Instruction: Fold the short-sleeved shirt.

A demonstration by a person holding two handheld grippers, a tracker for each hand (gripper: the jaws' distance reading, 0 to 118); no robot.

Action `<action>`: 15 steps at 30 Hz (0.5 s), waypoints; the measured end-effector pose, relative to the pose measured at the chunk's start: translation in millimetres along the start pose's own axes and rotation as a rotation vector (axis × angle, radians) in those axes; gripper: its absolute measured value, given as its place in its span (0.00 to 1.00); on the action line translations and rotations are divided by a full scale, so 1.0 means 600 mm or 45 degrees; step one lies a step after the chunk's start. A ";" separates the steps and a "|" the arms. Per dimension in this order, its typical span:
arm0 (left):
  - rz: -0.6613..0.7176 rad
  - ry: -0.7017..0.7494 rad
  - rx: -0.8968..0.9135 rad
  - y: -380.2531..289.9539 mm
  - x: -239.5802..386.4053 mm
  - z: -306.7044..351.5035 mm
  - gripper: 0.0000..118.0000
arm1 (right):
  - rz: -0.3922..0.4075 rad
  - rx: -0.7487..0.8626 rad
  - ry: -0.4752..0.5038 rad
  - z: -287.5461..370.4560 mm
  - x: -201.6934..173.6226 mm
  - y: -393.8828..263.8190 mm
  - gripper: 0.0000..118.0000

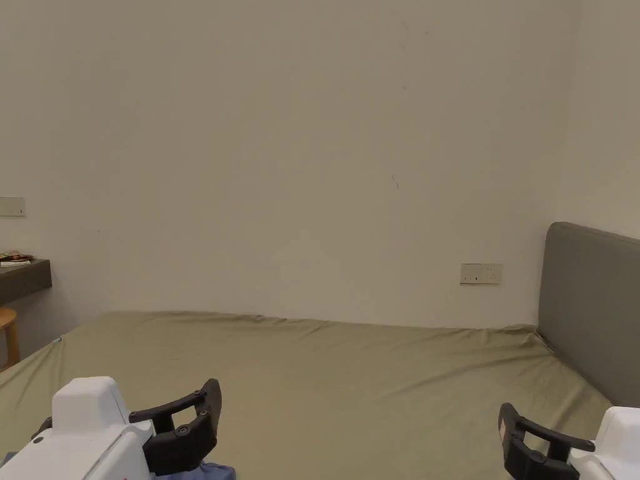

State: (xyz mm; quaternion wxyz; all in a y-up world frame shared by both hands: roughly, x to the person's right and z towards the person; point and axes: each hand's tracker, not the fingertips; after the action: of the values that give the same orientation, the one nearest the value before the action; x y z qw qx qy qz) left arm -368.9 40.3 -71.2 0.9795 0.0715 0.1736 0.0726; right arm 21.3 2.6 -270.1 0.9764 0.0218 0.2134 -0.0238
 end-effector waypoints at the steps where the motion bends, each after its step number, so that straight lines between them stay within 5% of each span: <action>1: 0.008 0.007 0.002 0.002 -0.003 -0.001 1.00 | 0.002 0.000 0.007 0.001 0.000 -0.001 1.00; 15: -0.141 0.136 -0.010 0.005 0.002 -0.005 1.00 | -0.006 -0.028 0.042 0.002 -0.003 -0.002 1.00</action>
State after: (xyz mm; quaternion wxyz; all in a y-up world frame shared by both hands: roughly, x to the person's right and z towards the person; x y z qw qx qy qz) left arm -369.4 44.0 -74.1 0.9716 0.0540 0.2291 0.0227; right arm 20.0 1.2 -268.4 0.9729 0.0111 0.2298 -0.0233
